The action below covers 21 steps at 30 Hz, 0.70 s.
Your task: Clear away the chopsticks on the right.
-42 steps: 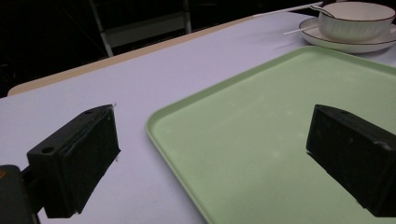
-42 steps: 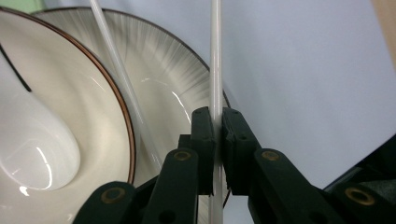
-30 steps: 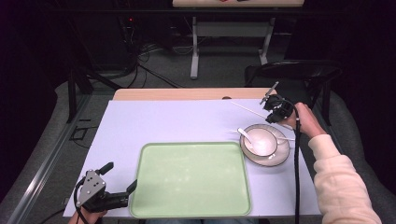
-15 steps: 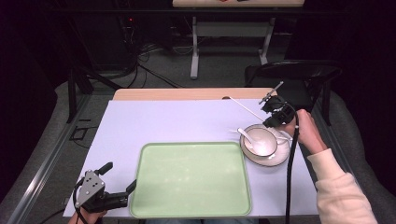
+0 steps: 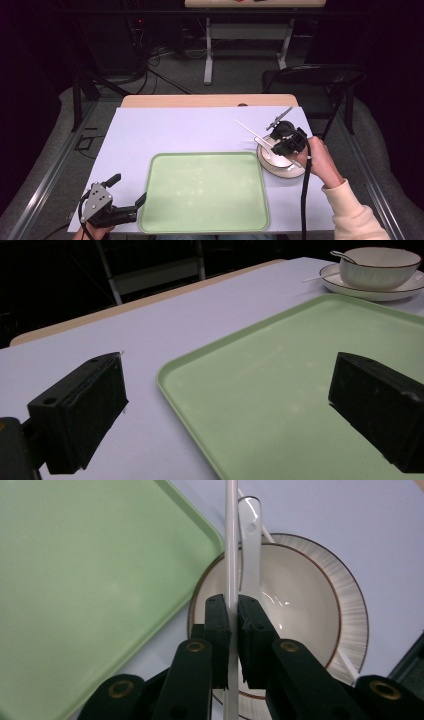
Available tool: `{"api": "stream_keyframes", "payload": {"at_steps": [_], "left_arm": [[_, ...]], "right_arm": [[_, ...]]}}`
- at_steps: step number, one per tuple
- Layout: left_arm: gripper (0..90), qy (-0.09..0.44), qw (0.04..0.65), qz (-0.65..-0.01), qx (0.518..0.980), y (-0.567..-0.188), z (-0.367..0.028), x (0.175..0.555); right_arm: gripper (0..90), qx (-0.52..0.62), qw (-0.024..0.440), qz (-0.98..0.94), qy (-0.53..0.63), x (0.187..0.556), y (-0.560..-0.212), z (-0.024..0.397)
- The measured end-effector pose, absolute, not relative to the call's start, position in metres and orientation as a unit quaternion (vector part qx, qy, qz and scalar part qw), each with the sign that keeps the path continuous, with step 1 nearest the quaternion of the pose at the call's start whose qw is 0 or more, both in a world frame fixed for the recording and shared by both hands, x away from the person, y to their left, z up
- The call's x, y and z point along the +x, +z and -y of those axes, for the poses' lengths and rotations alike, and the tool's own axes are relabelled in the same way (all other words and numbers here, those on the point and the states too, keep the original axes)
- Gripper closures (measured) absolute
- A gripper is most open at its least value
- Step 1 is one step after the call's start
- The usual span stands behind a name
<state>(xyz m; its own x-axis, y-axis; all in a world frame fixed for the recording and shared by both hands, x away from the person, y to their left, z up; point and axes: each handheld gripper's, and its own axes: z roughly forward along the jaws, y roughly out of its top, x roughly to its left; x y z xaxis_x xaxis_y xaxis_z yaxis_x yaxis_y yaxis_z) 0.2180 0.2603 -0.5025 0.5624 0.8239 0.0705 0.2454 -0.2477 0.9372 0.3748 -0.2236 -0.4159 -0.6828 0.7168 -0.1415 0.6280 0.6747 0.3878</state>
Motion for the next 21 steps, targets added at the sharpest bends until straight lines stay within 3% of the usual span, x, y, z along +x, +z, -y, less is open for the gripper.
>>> {"api": "stream_keyframes", "payload": {"at_steps": [21], "left_arm": [[1.8, 0.296, 0.493, -0.363, 0.733, -0.502, -0.258, 0.218]], "right_arm": [[84.0, 0.415, 0.128, -0.875, 0.214, 0.324, -0.442, 0.192]]}}
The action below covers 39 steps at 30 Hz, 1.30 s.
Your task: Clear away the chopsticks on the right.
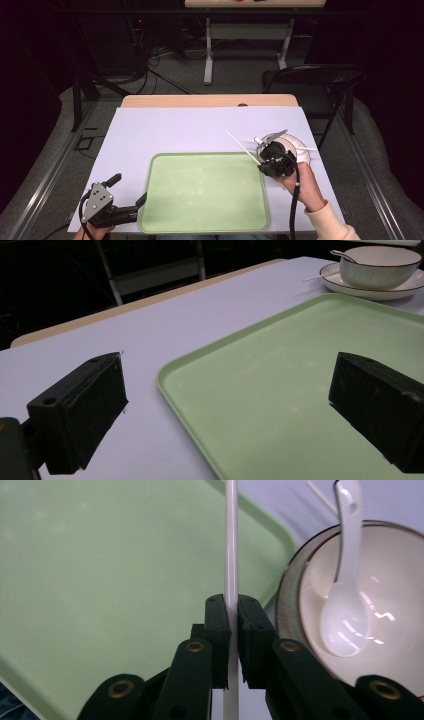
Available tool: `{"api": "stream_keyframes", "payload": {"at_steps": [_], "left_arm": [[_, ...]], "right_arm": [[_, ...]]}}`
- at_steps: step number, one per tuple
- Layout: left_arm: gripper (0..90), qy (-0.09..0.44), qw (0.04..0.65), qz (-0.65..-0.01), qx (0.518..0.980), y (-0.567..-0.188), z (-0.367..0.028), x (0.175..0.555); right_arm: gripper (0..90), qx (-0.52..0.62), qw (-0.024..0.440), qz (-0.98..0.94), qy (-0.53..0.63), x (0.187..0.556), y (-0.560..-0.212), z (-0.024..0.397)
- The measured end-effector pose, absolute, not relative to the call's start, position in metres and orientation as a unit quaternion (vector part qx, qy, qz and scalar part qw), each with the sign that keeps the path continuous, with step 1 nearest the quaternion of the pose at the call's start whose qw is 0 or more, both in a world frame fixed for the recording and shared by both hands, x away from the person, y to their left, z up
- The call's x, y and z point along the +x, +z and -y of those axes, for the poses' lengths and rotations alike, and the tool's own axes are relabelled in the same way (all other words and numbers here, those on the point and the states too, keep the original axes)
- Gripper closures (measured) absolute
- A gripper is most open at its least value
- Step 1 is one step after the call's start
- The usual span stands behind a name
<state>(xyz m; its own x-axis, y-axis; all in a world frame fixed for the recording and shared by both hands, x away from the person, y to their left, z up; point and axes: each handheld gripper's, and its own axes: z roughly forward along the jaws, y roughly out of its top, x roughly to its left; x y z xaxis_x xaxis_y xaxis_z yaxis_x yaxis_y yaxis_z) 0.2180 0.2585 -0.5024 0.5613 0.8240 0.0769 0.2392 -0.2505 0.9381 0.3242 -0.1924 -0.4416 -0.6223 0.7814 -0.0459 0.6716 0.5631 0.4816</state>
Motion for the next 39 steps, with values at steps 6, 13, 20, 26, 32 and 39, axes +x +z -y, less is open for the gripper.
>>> {"api": "stream_keyframes", "payload": {"at_steps": [6, 13, 20, 26, 32, 39], "left_arm": [[1.7, 0.297, 0.494, -0.362, 0.733, -0.502, -0.258, 0.218], [1.7, 0.299, 0.494, -0.362, 0.731, -0.503, -0.259, 0.218], [1.7, 0.301, 0.495, -0.360, 0.731, -0.502, -0.259, 0.217], [1.7, 0.299, 0.494, -0.359, 0.733, -0.503, -0.259, 0.217], [1.6, 0.300, 0.494, -0.359, 0.732, -0.502, -0.259, 0.217], [1.7, 0.300, 0.493, -0.360, 0.733, -0.503, -0.259, 0.217]], "right_arm": [[84.0, 0.434, 0.112, -0.864, 0.227, 0.314, -0.461, 0.182], [84.0, 0.456, 0.097, -0.852, 0.238, 0.309, -0.481, 0.176], [84.0, 0.477, 0.070, -0.841, 0.244, 0.307, -0.507, 0.167], [83.9, 0.478, 0.069, -0.851, 0.207, 0.309, -0.521, 0.160], [77.1, 0.470, 0.083, -0.860, 0.181, 0.308, -0.528, 0.154], [49.5, 0.426, 0.128, -0.876, 0.187, 0.304, -0.519, 0.154]]}}
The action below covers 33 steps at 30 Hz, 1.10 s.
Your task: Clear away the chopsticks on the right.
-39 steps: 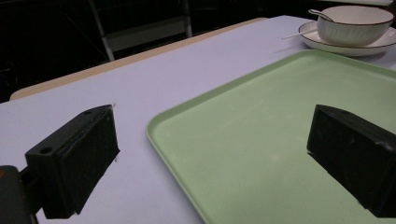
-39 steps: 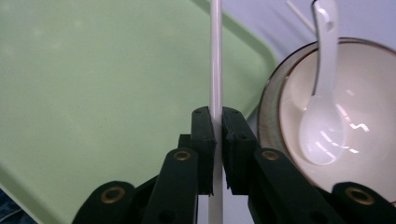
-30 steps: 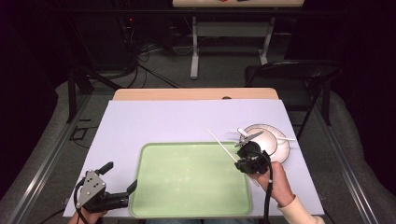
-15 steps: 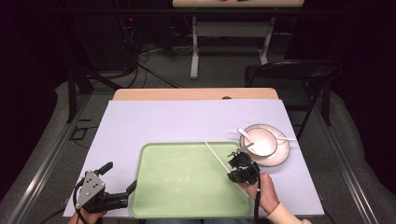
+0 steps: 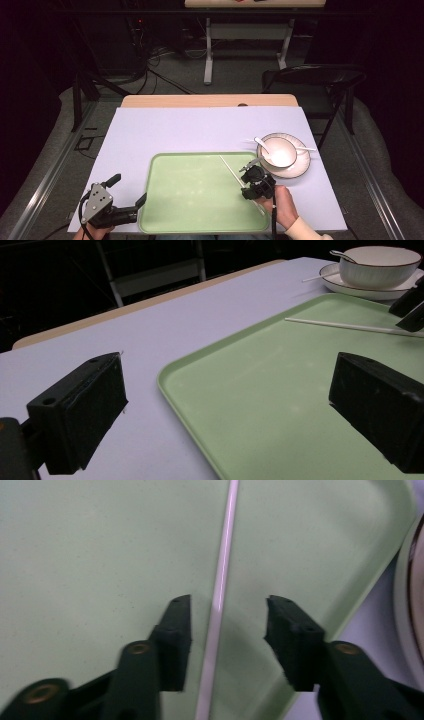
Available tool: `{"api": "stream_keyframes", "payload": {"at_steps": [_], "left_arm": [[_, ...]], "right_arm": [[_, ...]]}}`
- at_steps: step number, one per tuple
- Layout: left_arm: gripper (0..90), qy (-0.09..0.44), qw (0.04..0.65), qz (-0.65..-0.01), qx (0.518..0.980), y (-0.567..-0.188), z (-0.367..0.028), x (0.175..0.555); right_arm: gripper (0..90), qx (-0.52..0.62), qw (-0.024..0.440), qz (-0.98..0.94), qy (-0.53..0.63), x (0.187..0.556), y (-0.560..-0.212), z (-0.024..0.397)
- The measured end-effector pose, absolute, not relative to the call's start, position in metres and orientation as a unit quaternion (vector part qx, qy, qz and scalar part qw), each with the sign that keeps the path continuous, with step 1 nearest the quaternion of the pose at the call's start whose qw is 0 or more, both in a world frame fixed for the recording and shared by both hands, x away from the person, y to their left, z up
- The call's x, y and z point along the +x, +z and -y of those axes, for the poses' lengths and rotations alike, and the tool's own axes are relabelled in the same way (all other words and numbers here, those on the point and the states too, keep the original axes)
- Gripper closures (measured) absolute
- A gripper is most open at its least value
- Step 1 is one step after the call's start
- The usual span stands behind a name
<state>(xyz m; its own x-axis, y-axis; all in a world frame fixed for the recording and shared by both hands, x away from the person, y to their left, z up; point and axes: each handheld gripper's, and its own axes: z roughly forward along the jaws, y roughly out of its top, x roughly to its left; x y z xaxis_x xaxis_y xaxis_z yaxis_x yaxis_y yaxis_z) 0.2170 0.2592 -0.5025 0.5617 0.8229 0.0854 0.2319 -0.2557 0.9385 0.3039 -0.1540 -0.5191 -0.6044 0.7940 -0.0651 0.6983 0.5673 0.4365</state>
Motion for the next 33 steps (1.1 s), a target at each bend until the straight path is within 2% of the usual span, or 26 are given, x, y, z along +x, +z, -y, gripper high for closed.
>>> {"api": "stream_keyframes", "payload": {"at_steps": [1, 6, 7, 8, 11, 18, 24, 33], "left_arm": [[1.7, 0.300, 0.493, -0.360, 0.733, -0.503, -0.259, 0.217], [1.6, 0.297, 0.493, -0.362, 0.733, -0.503, -0.258, 0.217], [1.7, 0.297, 0.493, -0.360, 0.734, -0.503, -0.259, 0.217], [1.7, 0.298, 0.492, -0.359, 0.735, -0.503, -0.259, 0.217], [1.7, 0.297, 0.494, -0.361, 0.733, -0.503, -0.259, 0.217], [1.7, 0.297, 0.490, -0.363, 0.735, -0.503, -0.259, 0.217], [1.6, 0.297, 0.493, -0.366, 0.731, -0.503, -0.259, 0.217], [1.7, 0.298, 0.492, -0.364, 0.733, -0.503, -0.259, 0.217]], "right_arm": [[49.5, 0.426, 0.128, -0.876, 0.187, 0.304, -0.519, 0.154], [34.0, 0.380, 0.138, -0.886, 0.228, 0.301, -0.505, 0.160], [28.2, 0.364, 0.141, -0.889, 0.240, 0.301, -0.499, 0.162], [28.2, 0.364, 0.141, -0.889, 0.240, 0.301, -0.499, 0.162], [18.8, 0.337, 0.149, -0.895, 0.251, 0.299, -0.487, 0.167], [10.8, 0.304, 0.180, -0.894, 0.275, 0.298, -0.463, 0.186], [0.8, 0.310, 0.206, -0.887, 0.274, 0.316, -0.444, 0.220], [0.0, 0.329, 0.213, -0.883, 0.259, 0.346, -0.425, 0.251]]}}
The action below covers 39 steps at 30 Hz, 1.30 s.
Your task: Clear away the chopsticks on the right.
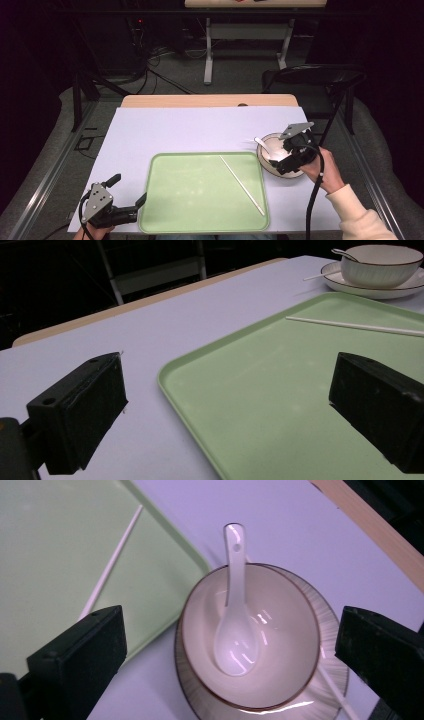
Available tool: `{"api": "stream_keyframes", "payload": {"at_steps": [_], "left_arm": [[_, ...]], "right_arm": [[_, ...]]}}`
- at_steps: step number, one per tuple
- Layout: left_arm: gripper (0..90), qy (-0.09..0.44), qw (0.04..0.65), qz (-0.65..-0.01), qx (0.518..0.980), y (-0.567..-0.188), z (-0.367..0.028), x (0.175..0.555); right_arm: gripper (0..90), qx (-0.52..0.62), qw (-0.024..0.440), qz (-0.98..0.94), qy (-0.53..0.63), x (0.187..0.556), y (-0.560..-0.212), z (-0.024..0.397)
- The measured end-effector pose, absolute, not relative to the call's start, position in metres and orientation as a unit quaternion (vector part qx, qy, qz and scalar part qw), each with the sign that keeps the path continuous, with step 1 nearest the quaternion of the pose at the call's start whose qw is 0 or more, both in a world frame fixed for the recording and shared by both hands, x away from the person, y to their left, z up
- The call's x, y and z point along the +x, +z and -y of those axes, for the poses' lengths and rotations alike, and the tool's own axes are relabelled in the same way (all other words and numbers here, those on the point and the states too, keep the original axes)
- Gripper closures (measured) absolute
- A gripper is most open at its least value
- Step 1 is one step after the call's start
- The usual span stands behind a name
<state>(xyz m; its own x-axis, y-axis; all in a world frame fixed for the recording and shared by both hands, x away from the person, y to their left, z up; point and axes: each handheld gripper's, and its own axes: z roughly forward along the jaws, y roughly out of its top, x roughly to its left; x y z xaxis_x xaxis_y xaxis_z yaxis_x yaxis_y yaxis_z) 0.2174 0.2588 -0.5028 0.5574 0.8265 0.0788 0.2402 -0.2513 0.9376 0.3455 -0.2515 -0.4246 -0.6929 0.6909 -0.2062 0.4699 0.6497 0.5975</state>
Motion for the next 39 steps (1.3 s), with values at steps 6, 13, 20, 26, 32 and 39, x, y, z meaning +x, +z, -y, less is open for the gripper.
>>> {"api": "stream_keyframes", "payload": {"at_steps": [6, 13, 20, 26, 32, 39], "left_arm": [[1.6, 0.297, 0.493, -0.366, 0.732, -0.503, -0.259, 0.218], [1.6, 0.296, 0.492, -0.363, 0.734, -0.503, -0.259, 0.218], [1.6, 0.295, 0.494, -0.364, 0.733, -0.503, -0.259, 0.219], [1.6, 0.295, 0.493, -0.364, 0.733, -0.503, -0.258, 0.218], [1.6, 0.295, 0.492, -0.365, 0.733, -0.503, -0.258, 0.219], [1.6, 0.294, 0.493, -0.366, 0.733, -0.503, -0.258, 0.219]], "right_arm": [[0.0, 0.343, 0.214, -0.880, 0.249, 0.369, -0.416, 0.269], [0.0, 0.354, 0.209, -0.882, 0.232, 0.402, -0.413, 0.288], [0.0, 0.354, 0.210, -0.887, 0.207, 0.421, -0.415, 0.298], [0.0, 0.363, 0.203, -0.889, 0.189, 0.439, -0.421, 0.306], [6.1, 0.383, 0.183, -0.891, 0.160, 0.462, -0.436, 0.318], [28.9, 0.381, 0.160, -0.900, 0.137, 0.472, -0.447, 0.320]]}}
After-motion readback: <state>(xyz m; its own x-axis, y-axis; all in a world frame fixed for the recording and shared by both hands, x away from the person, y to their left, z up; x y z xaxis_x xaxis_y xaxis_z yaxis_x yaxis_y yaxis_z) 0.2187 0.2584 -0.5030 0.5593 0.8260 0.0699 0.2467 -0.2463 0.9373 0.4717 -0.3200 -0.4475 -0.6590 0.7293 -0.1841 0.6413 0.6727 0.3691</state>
